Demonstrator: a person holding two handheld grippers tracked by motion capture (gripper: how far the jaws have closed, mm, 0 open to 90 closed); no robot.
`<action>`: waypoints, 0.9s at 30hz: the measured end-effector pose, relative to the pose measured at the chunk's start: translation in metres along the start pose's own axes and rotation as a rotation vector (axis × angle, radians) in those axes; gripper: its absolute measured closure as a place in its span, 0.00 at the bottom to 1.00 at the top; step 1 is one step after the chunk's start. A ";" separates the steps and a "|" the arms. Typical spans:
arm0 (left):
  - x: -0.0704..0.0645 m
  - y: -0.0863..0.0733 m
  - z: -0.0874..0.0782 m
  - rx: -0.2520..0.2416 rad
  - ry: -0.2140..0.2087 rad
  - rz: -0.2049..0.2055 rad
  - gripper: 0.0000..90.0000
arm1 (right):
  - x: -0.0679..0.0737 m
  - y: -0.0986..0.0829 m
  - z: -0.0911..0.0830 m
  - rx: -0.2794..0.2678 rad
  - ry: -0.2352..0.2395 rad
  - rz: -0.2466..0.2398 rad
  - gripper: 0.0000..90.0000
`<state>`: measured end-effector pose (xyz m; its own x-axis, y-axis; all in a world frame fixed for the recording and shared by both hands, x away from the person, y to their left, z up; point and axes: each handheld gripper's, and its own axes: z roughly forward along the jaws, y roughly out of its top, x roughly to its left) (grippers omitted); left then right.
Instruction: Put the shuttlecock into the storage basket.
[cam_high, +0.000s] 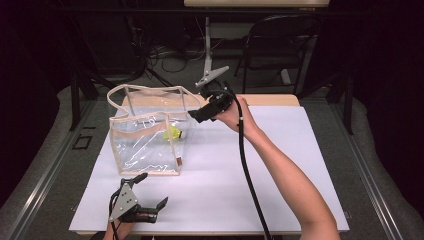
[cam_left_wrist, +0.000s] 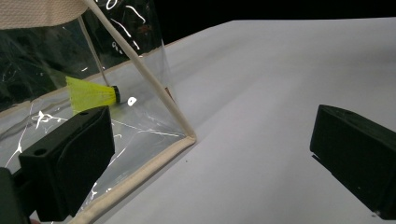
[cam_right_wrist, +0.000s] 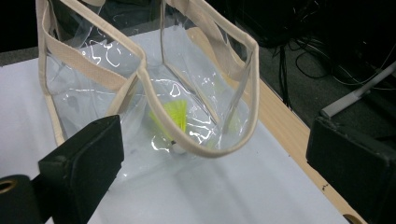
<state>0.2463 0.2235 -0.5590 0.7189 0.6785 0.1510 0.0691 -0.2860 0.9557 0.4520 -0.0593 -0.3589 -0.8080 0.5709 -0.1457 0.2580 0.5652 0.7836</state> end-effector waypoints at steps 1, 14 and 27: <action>0.000 0.000 0.000 0.003 -0.001 0.005 0.00 | 0.000 -0.003 -0.001 -0.005 -0.001 -0.003 0.04; 0.000 0.000 0.000 0.002 -0.002 0.002 0.00 | -0.002 -0.037 -0.018 -0.038 0.000 0.038 0.01; 0.000 0.001 0.002 0.002 0.000 -0.002 0.00 | -0.005 -0.076 -0.029 -0.049 -0.023 0.075 0.01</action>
<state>0.2473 0.2219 -0.5583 0.7188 0.6791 0.1489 0.0720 -0.2857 0.9556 0.4209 -0.1224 -0.3997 -0.7748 0.6244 -0.0993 0.2906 0.4913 0.8211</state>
